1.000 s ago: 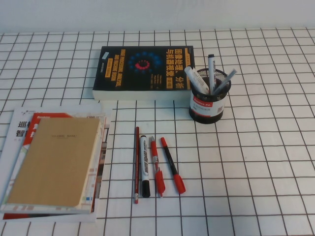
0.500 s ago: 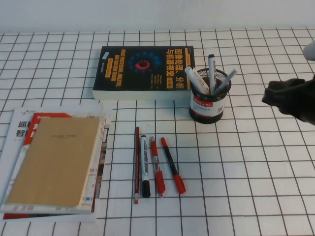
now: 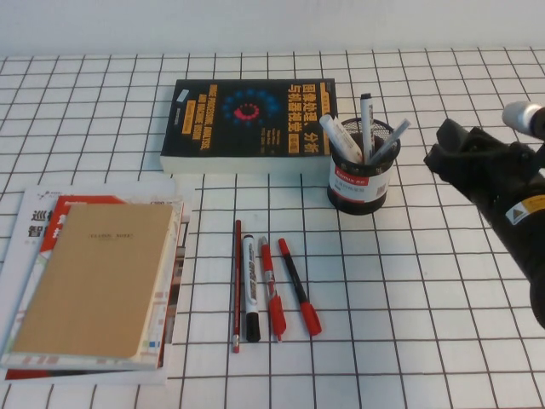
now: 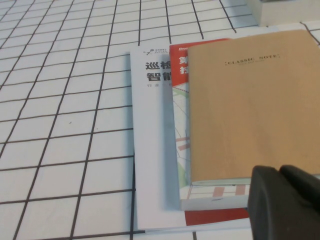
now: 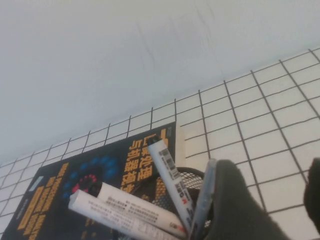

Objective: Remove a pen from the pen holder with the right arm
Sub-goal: 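Take a marker out of the pen holder and lay it on the table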

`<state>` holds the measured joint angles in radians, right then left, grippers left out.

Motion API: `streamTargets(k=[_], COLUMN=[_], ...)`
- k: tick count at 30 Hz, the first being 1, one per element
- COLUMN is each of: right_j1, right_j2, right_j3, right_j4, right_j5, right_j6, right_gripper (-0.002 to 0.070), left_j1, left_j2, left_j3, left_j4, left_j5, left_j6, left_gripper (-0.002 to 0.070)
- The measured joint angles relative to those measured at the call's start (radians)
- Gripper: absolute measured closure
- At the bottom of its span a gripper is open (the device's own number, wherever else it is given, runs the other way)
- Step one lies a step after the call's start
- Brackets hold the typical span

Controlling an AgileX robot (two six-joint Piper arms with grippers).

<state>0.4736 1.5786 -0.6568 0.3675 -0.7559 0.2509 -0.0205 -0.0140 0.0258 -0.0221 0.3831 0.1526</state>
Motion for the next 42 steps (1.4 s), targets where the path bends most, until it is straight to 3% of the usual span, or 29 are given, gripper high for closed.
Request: streamTargets(k=[11, 19, 42], right_j1=[0.000, 0.000, 0.000], right_j2=[0.188, 0.245, 0.413], right_j3=[-0.002, -0.075, -0.225], right_j4=[-0.094, -0.159, -0.121], right_j5=[-0.220, -0.227, -0.233], right_j6=[0.168, 0.170, 0.172], right_gripper=[0.0391, 0.0390, 0.0352], left_j1=[0.000, 0.000, 0.000], left_j2=[0.000, 0.000, 0.000], left_j3=[0.000, 0.000, 0.000], left_j4=[0.000, 0.000, 0.000], left_j5=[0.000, 0.000, 0.000], left_j6=[0.000, 0.000, 0.000], left_gripper=[0.0679, 0.0679, 0.0679])
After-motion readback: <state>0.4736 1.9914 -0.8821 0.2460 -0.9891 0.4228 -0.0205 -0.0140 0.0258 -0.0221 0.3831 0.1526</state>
